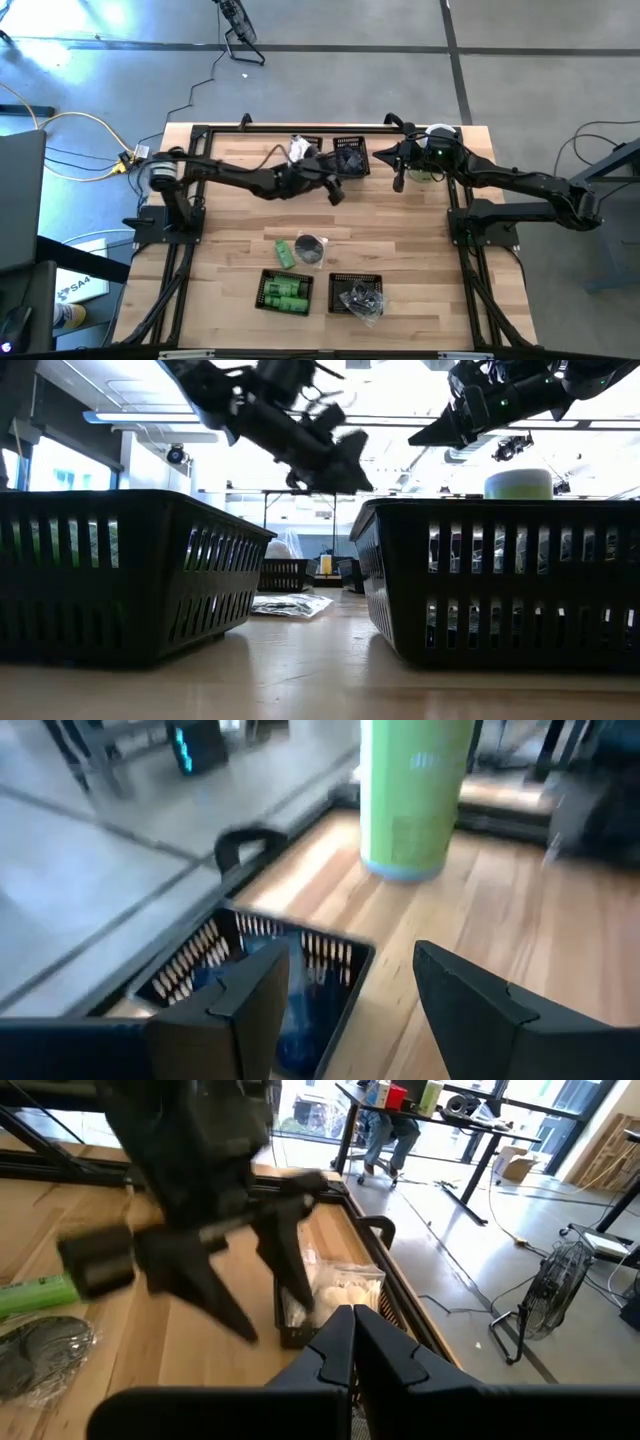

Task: Pick & Place Travel size toiletries
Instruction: Put the green shampoo into the bottom left black bin

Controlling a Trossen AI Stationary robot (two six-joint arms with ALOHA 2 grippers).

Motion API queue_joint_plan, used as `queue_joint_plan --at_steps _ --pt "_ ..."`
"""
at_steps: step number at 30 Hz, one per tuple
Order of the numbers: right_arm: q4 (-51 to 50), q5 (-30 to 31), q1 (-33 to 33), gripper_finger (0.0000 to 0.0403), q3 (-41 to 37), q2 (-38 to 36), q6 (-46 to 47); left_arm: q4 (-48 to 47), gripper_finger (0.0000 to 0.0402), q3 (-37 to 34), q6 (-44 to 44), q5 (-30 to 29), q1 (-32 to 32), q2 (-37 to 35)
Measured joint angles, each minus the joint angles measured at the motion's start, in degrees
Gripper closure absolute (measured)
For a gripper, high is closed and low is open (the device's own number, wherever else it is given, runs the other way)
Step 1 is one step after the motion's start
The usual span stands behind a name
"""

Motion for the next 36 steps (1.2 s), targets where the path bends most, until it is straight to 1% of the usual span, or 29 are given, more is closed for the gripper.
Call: queue_joint_plan --at_steps 3,5,9,11,13,15,18,21,25,29,32,36 --pt "-0.3 0.0 0.0 0.04 0.0 0.0 0.0 3.9 0.0192 -6.5 0.1 0.3 0.0 -4.9" --pt "-0.4 0.0 0.0 0.04 0.0 0.0 0.0 9.4 0.0192 -11.5 0.2 0.8 0.0 -8.3" --pt "-0.3 0.1 0.0 0.04 0.0 0.0 0.0 18.2 0.0192 -22.4 1.3 4.8 0.0 -15.4" --pt "-0.3 0.1 0.0 0.04 0.0 0.0 0.0 19.5 0.0192 -26.5 1.6 6.8 0.0 -18.6" --pt "-0.3 0.0 0.0 0.04 0.0 0.0 0.0 20.1 0.0192 -29.1 1.6 8.6 0.0 -21.2" --pt "-0.3 -0.2 0.0 0.04 0.0 0.0 0.0 19.4 0.0192 -30.3 1.6 8.9 0.0 -23.3" --pt "-0.3 -0.3 0.0 0.04 0.0 0.0 0.3 19.2 0.0192 -30.8 0.6 8.8 0.0 -24.0" --pt "-0.4 -0.3 0.0 0.04 0.0 0.0 3.9 18.8 0.0192 -30.8 -2.3 9.0 0.0 -24.0" --pt "-0.2 -0.5 0.0 0.04 0.0 0.0 8.7 13.1 0.0192 -30.8 -2.4 9.0 0.0 -24.0" --pt "2.4 -1.6 0.0 0.04 0.0 0.0 9.1 10.1 0.0192 -30.8 -2.5 9.3 0.0 -24.0" --pt "3.5 -3.1 0.0 0.04 0.0 0.0 9.3 8.6 0.0192 -30.8 -3.4 10.7 0.0 -23.3" --pt "3.5 -4.2 0.1 0.04 0.0 0.0 9.3 8.5 0.0192 -30.8 -4.4 11.2 0.0 -23.4"
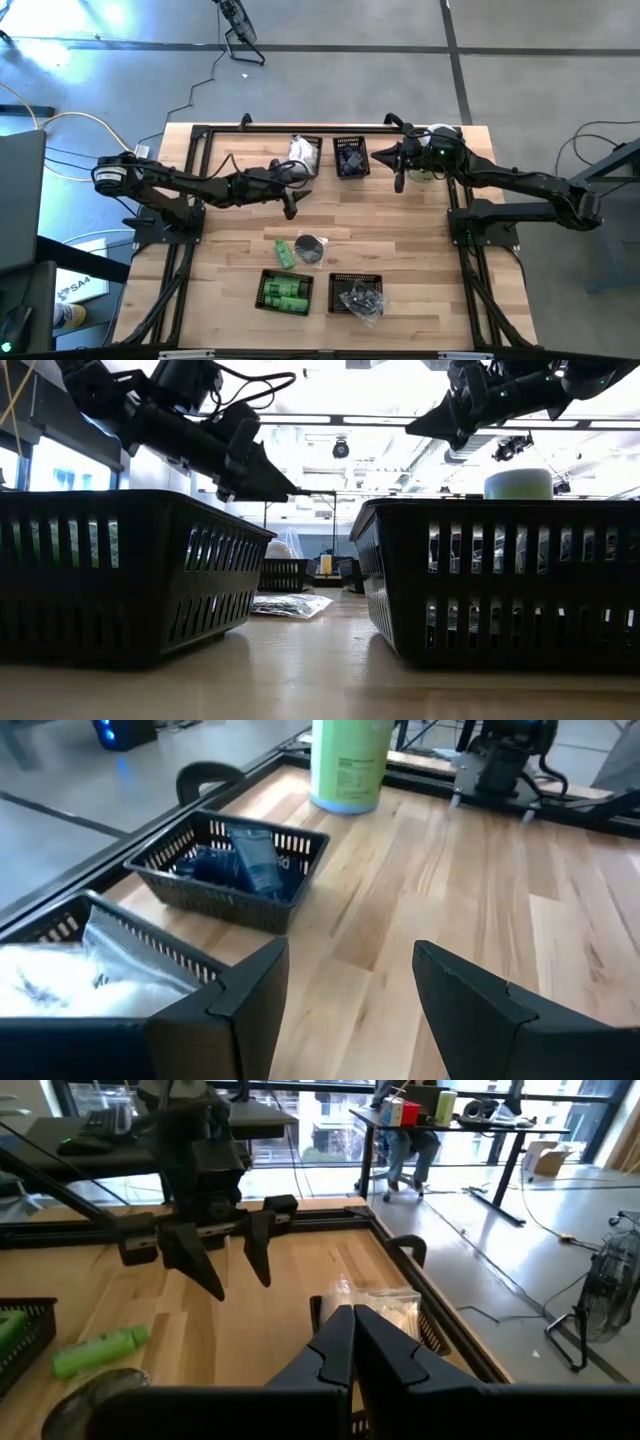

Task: Pick & Place Travel size toiletries
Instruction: Put the green shampoo into the bottom left black bin

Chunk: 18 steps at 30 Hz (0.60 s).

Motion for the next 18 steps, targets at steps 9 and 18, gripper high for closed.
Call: queue_joint_plan --at_steps 9,18 --pt "0.4 -0.6 0.0 0.04 0.0 0.0 -0.1 0.7 0.0192 0.0 -0.2 -1.3 0.0 0.0" --pt "2.0 -0.4 0.0 0.04 0.0 0.0 4.7 -1.6 0.0192 0.0 2.0 1.7 0.0 -0.7"
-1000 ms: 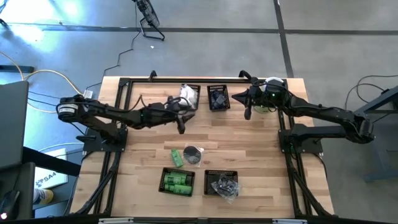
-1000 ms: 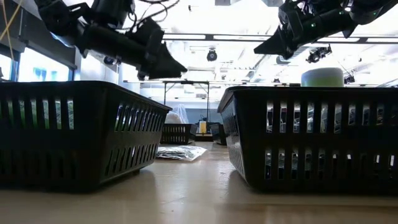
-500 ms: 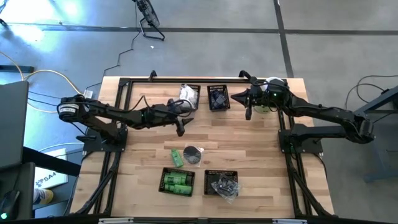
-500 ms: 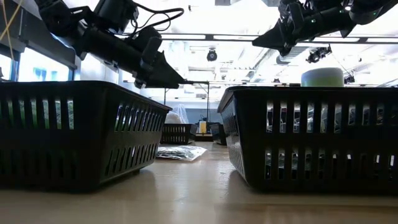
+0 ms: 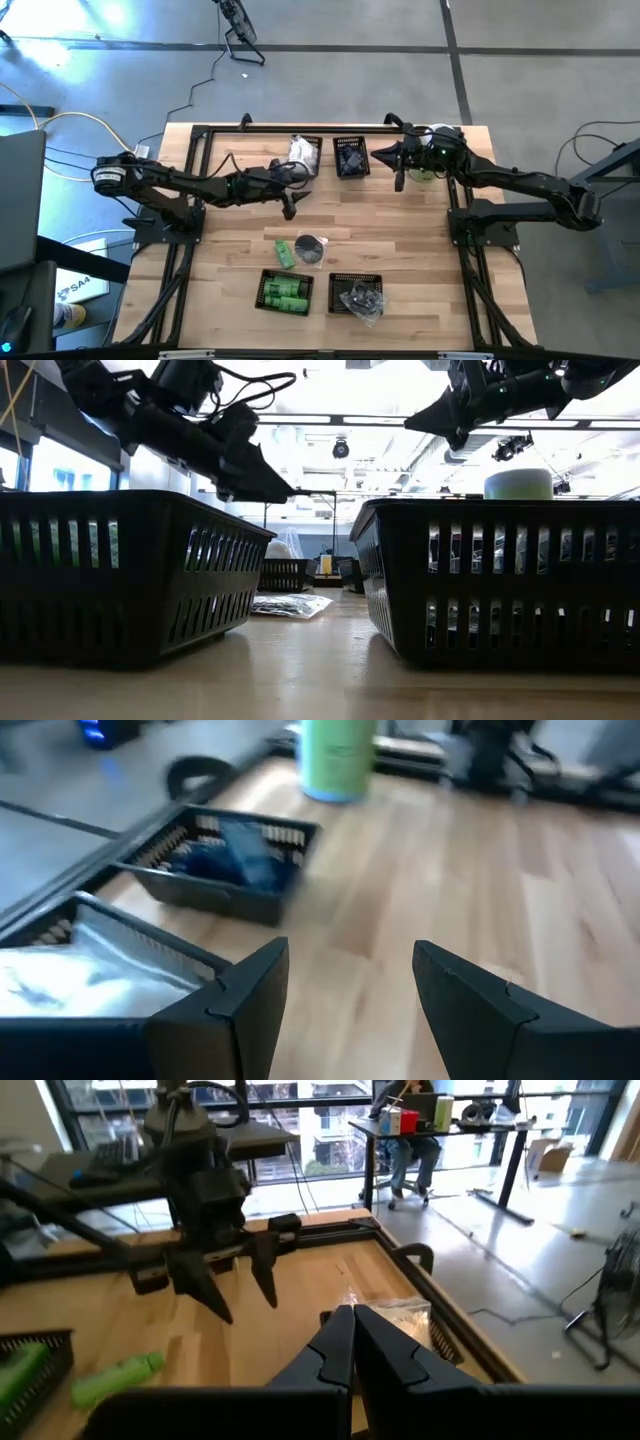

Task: Pick & Place Travel size toiletries
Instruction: Put the green shampoo into the bottom left black bin

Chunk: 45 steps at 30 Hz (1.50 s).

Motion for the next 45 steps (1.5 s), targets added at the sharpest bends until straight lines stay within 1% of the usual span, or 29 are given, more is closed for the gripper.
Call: queue_joint_plan --at_steps 2,4,7,11,14,17,23,25,27,30,32,34,39,42,45 --pt "0.0 0.0 0.0 0.04 0.0 0.0 2.0 -3.3 0.0192 0.2 1.2 2.4 0.0 -1.9" --pt "0.2 0.1 0.0 0.04 0.0 0.0 2.4 -10.7 0.0192 1.2 1.0 3.6 0.0 -4.7" --pt "1.1 0.0 0.0 0.04 0.0 0.0 1.0 -22.8 0.0192 3.8 0.2 3.6 0.0 -8.9" --pt "1.8 0.1 0.0 0.04 0.0 0.0 -0.7 -34.7 0.0192 7.1 0.6 3.6 0.0 -13.1" --pt "1.8 0.1 0.0 0.04 0.0 0.0 -0.7 -37.3 0.0192 7.9 1.4 3.5 0.0 -14.9" --pt "1.4 0.0 0.0 0.04 0.0 0.0 -0.8 -36.0 0.0192 8.1 1.4 3.3 0.0 -15.8" --pt "1.2 0.0 0.0 0.04 0.0 0.0 -0.6 -36.3 0.0192 8.1 1.4 3.2 0.0 -16.1" --pt "1.0 0.0 0.0 0.04 0.0 0.0 -0.6 -37.1 0.0192 8.1 2.9 3.2 0.0 -16.1" --pt "0.7 0.0 0.0 0.04 0.0 0.0 -0.6 -38.3 0.0192 8.1 5.6 4.2 0.0 -16.1" --pt "-1.3 0.0 0.0 0.04 0.0 0.0 -0.5 -41.2 0.0192 8.1 6.9 8.5 0.0 -16.1" --pt "-2.9 0.0 0.0 0.04 0.0 0.0 -0.3 -43.6 0.0192 8.7 2.8 11.3 0.0 -16.1" --pt "-4.0 0.0 0.0 0.04 0.0 0.0 -0.2 -46.0 0.0192 10.1 -3.5 12.4 0.0 -16.1" --pt "-5.2 0.0 0.0 0.04 0.0 0.0 -0.2 -52.6 0.0192 14.3 -20.6 12.5 0.0 -16.1" --pt "-5.3 0.0 0.0 0.04 0.0 0.0 -0.3 -53.3 0.0192 15.9 -29.6 12.4 -0.6 -16.1" --pt "-5.0 0.2 0.0 0.04 0.0 1.0 -0.6 -53.2 0.0192 15.9 -36.0 11.6 -2.5 -16.1"
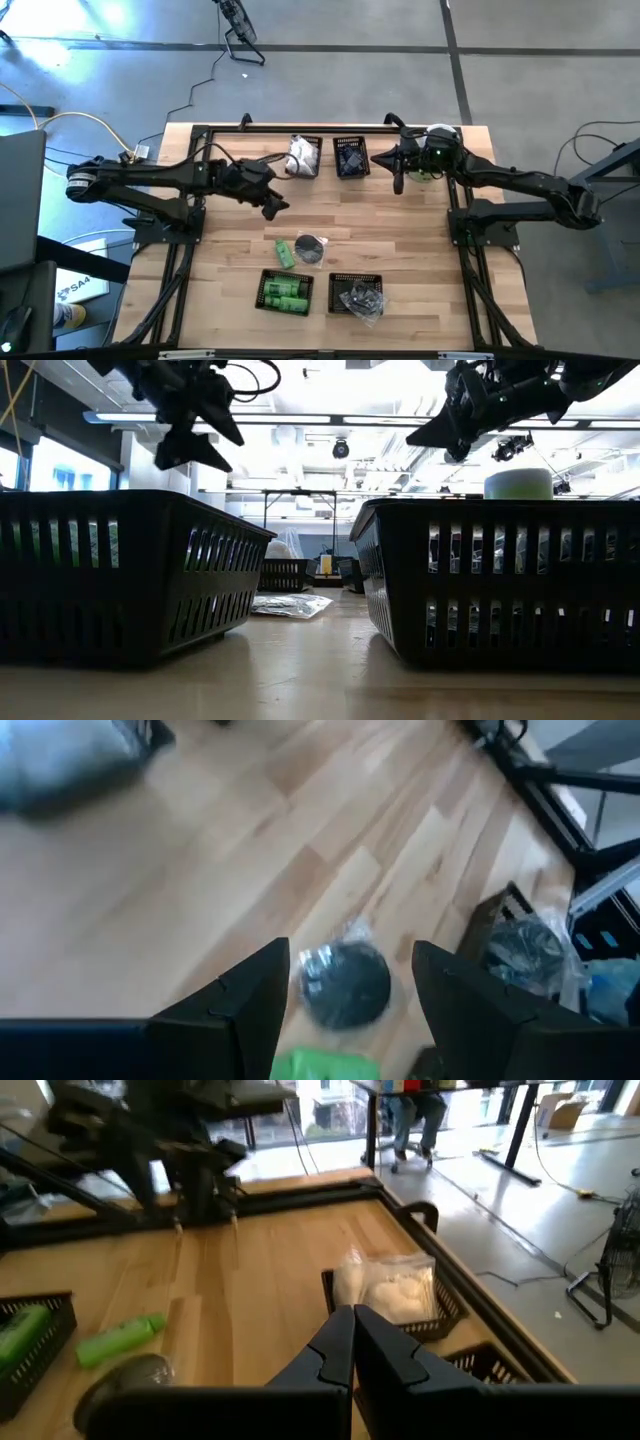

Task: Pick & Place Travel size toiletries
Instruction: Put the green shampoo into the bottom left black bin

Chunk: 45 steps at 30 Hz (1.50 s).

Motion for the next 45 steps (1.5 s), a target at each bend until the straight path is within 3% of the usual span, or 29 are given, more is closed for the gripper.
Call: queue_joint_plan --at_steps 6,10,13,23,30,34,41,45 --pt "0.0 3.1 -0.2 0.04 0.0 1.7 -4.2 -6.9 0.0192 0.0 -15.8 -3.5 -5.3 0.0" --pt "3.5 -0.8 -1.3 0.04 0.0 1.7 -6.6 -9.7 0.0192 0.0 -29.6 -6.6 -8.6 0.7" --pt "6.2 -3.9 -2.2 0.04 0.0 1.7 -7.6 -9.1 0.0192 0.0 -34.8 -7.4 -10.0 2.1" --pt "5.8 -7.9 -3.2 0.04 0.0 1.7 -7.3 -4.8 0.0192 3.0 -37.9 -2.9 -10.0 10.2" --pt "3.2 -17.0 -3.2 0.04 -0.1 1.7 -7.5 -16.7 0.0192 14.8 -38.2 -4.8 -12.2 20.0" --pt "4.2 -18.6 -3.2 0.04 -1.8 1.7 -7.9 -25.7 0.0192 21.1 -42.9 -5.6 -13.9 26.0" --pt "9.4 -18.0 -3.2 0.04 -5.0 1.7 -8.4 -28.5 0.0192 21.1 -55.1 -6.6 -15.1 32.4" --pt "8.3 -18.0 -3.2 0.04 -5.2 1.7 -9.3 -27.4 0.0192 21.0 -57.0 -2.4 -15.1 33.7"
